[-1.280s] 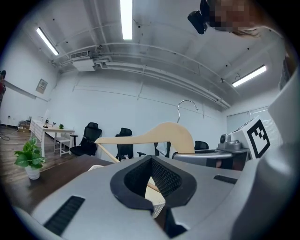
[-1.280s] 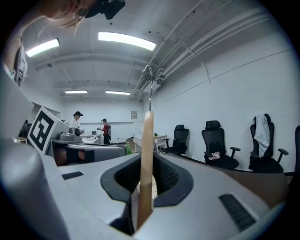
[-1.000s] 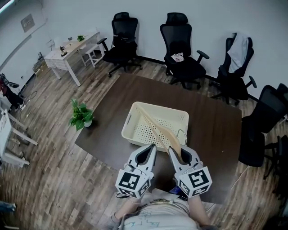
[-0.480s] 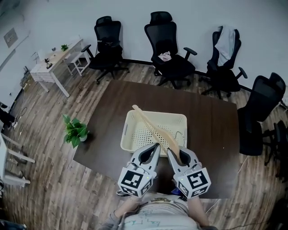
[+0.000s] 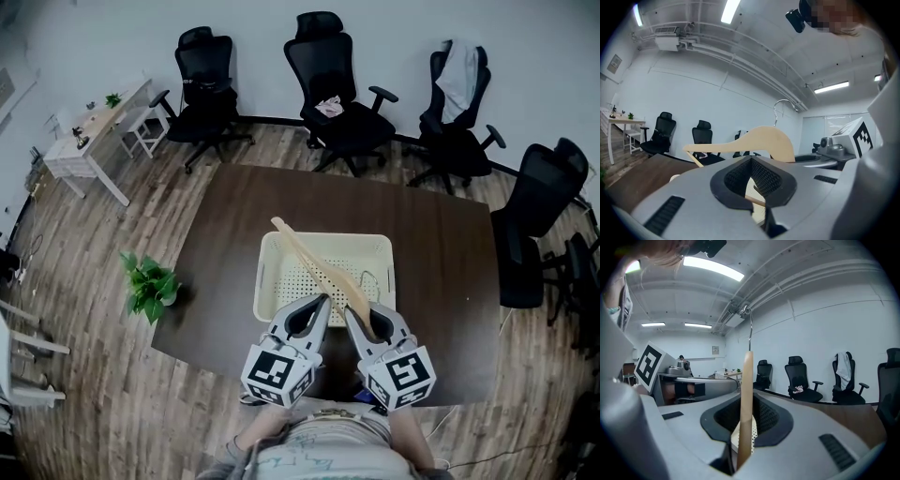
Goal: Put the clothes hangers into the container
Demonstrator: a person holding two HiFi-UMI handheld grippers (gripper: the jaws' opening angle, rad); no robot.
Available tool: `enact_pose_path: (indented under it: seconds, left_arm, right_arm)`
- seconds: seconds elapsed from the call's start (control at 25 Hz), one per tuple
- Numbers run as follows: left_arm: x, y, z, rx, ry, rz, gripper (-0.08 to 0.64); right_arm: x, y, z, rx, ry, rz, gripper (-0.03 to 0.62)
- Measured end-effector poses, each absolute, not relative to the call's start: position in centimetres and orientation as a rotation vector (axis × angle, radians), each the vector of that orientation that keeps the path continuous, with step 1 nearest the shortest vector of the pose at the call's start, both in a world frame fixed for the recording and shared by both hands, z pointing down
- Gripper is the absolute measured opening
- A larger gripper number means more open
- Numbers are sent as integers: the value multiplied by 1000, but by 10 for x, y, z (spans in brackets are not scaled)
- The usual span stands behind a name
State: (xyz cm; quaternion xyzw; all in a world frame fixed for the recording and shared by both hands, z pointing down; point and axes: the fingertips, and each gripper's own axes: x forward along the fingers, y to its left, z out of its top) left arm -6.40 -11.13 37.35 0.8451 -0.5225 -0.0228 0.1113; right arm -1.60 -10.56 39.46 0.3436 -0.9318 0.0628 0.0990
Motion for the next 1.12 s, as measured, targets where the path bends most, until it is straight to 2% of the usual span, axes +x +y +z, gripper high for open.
enact_pose_path:
  seconds: [1.12]
  left_arm:
    - [-95,-153,412,2388,-1492,-54,11]
  right_arm:
    - [-37,-135,445,981,-2604,289,58]
